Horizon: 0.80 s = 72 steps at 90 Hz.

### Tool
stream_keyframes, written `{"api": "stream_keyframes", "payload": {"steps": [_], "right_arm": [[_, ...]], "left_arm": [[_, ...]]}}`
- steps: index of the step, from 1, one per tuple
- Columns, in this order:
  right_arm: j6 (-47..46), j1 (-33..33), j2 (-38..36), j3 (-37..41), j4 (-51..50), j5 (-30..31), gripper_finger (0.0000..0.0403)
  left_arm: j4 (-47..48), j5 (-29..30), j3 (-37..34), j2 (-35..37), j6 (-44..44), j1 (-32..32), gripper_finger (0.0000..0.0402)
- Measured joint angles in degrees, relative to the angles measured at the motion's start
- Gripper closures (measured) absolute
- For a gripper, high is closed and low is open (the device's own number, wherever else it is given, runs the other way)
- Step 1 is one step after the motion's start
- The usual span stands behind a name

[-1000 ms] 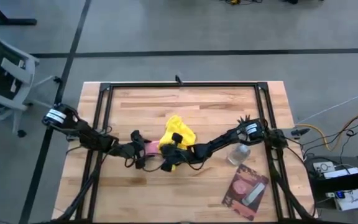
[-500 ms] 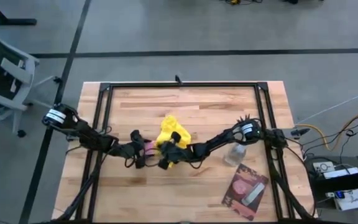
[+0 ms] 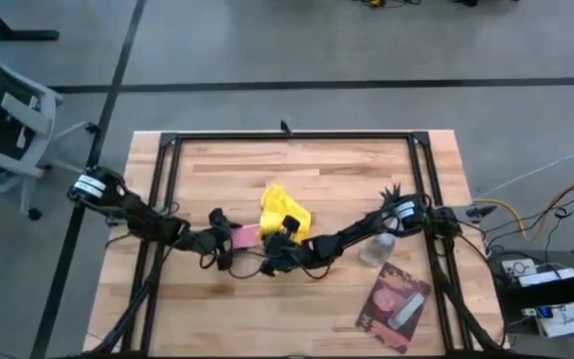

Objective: Apply microfiber cloth
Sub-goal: Wipe the back of the pink cellphone with a microfiber cloth

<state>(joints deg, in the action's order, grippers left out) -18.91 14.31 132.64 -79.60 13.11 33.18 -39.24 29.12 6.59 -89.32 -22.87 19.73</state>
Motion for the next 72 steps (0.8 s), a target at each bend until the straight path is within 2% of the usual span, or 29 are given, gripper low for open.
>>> {"api": "stream_keyframes", "payload": {"steps": [6, 12, 21, 28, 48, 65, 72], "right_arm": [[0.30, 0.57, -0.21, -0.12, -0.01, -0.54, 0.0403], [2.00, 1.19, -2.33, -0.06, -4.33, -3.99, 0.0403], [5.09, 2.23, -6.46, -0.11, -13.97, -3.55, 0.0403], [5.70, 2.70, -10.99, 0.06, -23.33, -0.22, 0.0403], [1.35, 2.79, -20.67, 1.20, -44.03, 3.41, 0.0403], [-2.67, 2.57, -21.97, 2.60, -55.62, 3.97, 0.0403], [-3.15, 2.46, -21.75, 3.43, -55.74, 4.91, 0.0403]], "left_arm": [[-0.02, 0.04, 0.00, 0.00, -0.04, 0.00, 0.0090], [-0.44, 0.22, -0.03, 0.00, -0.03, 0.00, 0.0090], [-0.81, 0.57, -0.08, 0.69, -0.08, -0.07, 0.0090], [-0.89, 0.83, 0.02, 1.95, 1.24, -0.08, 0.0092], [0.40, 0.09, -0.20, 8.12, 3.56, -0.13, 0.0146], [4.35, -3.06, -0.09, 13.26, 4.20, -0.11, 0.0217], [5.14, -3.50, -0.07, 15.08, 4.22, -0.11, 0.0247]]}}
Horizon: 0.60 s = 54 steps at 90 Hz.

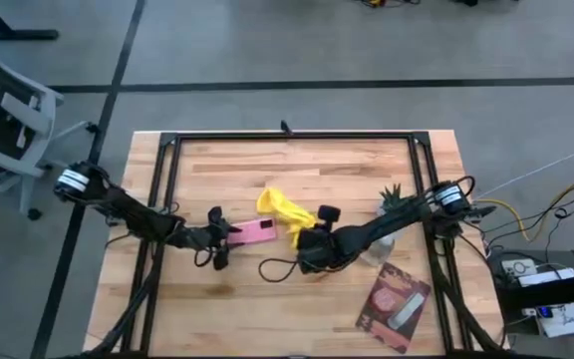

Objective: Apply microfiber cloth
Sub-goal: Wipe the back of the pink cellphone with a microfiber cloth, then wipe the front of the pink cellphone with a microfiber cloth

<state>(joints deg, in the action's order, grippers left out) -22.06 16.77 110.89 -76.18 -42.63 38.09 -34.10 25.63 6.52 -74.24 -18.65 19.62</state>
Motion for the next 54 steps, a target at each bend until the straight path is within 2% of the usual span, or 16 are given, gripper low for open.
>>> {"api": "stream_keyframes", "payload": {"steps": [13, 23, 40, 54], "right_arm": [[0.89, -0.17, 0.02, -0.23, 0.17, 0.74, 0.0400], [4.28, -0.17, -0.40, -2.37, -0.43, 0.74, 0.0380], [11.06, -0.28, -1.16, -6.64, -0.38, -0.12, 0.0303], [17.47, -0.21, -1.18, -9.62, 4.54, -0.88, 0.0237]], "left_arm": [[0.32, 0.63, 0.00, 2.97, 2.49, -0.03, 0.0293], [0.86, 3.53, 0.09, 5.53, 2.64, -1.39, 0.0314], [6.19, 3.31, 0.17, 7.92, -0.15, -8.92, 0.0327], [7.84, -2.80, 0.17, 6.89, -0.45, -16.20, 0.0318]]}}
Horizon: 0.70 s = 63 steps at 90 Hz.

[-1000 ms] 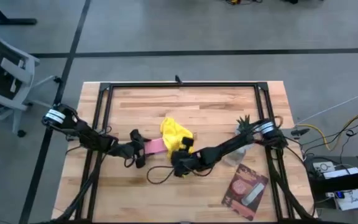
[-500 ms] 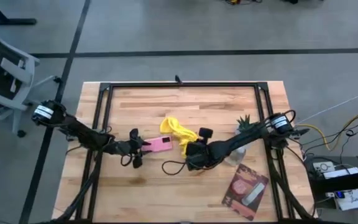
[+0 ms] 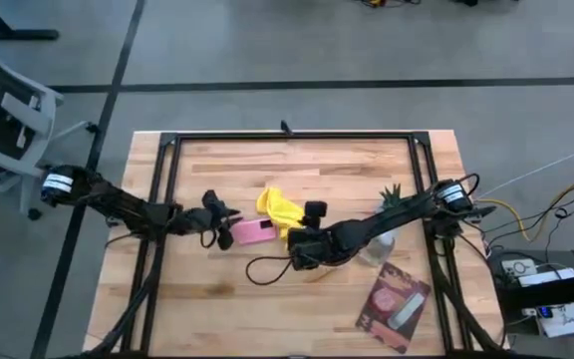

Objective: Apply microfiber cloth
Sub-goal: Wipe the front of the pink cellphone with a microfiber cloth

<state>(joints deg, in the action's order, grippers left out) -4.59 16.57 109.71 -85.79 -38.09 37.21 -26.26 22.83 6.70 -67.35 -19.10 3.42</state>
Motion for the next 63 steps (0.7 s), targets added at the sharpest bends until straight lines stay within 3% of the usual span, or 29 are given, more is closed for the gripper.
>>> {"api": "stream_keyframes", "payload": {"steps": [7, 15, 29, 37, 63], "right_arm": [[4.66, 0.03, 0.04, -0.18, 6.12, -1.87, 0.0214], [10.27, -0.51, 1.47, -0.09, 14.97, -8.08, 0.0196], [16.88, -2.18, 7.72, 0.05, 28.23, -15.02, 0.0183], [19.78, -3.05, 11.89, -0.62, 32.19, -14.91, 0.0186], [27.53, -5.92, 22.17, -5.46, 30.29, -12.27, 0.0203]], "left_arm": [[-0.13, -1.94, 0.00, -1.59, 0.35, -1.74, 0.0313], [-0.25, -2.93, 0.00, -3.42, 0.47, -2.14, 0.0308], [-0.99, -4.14, 0.12, -7.81, -0.69, -2.14, 0.0306], [-1.27, -4.00, 0.17, -10.56, -1.55, -2.12, 0.0310], [-2.74, -5.76, 0.31, -14.43, -2.44, -1.75, 0.0318]]}}
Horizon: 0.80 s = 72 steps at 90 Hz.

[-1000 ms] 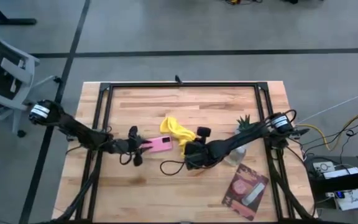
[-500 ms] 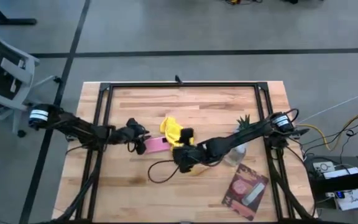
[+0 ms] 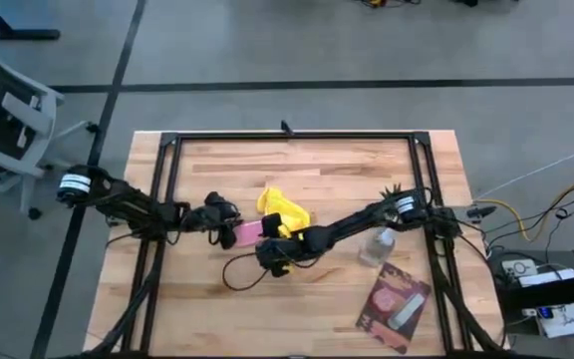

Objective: Apply microfiber cloth
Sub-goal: Wipe the front of the pink cellphone with a microfiber cloth

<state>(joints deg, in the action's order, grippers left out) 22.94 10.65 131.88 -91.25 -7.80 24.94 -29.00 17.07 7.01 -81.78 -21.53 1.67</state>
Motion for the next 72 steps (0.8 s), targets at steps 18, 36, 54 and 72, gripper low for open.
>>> {"api": "stream_keyframes", "payload": {"steps": [18, 36, 54, 72], "right_arm": [[6.98, -0.68, 2.54, -2.51, -0.44, 5.33, 0.0202], [11.11, -0.63, 2.54, -6.27, -4.22, 6.56, 0.0207], [13.79, -0.59, 2.41, -12.71, -9.91, 9.94, 0.0207], [8.85, 0.07, 2.68, -16.15, -22.12, 4.14, 0.0212]], "left_arm": [[-1.18, -4.52, 0.00, 0.02, -1.30, 0.61, 0.0302], [-1.53, -6.10, -0.02, -0.11, -1.72, 0.64, 0.0279], [-2.09, -7.92, -0.11, -0.11, -1.53, 0.81, 0.0268], [-2.09, -8.07, -0.11, -0.11, -0.58, 0.81, 0.0275]]}}
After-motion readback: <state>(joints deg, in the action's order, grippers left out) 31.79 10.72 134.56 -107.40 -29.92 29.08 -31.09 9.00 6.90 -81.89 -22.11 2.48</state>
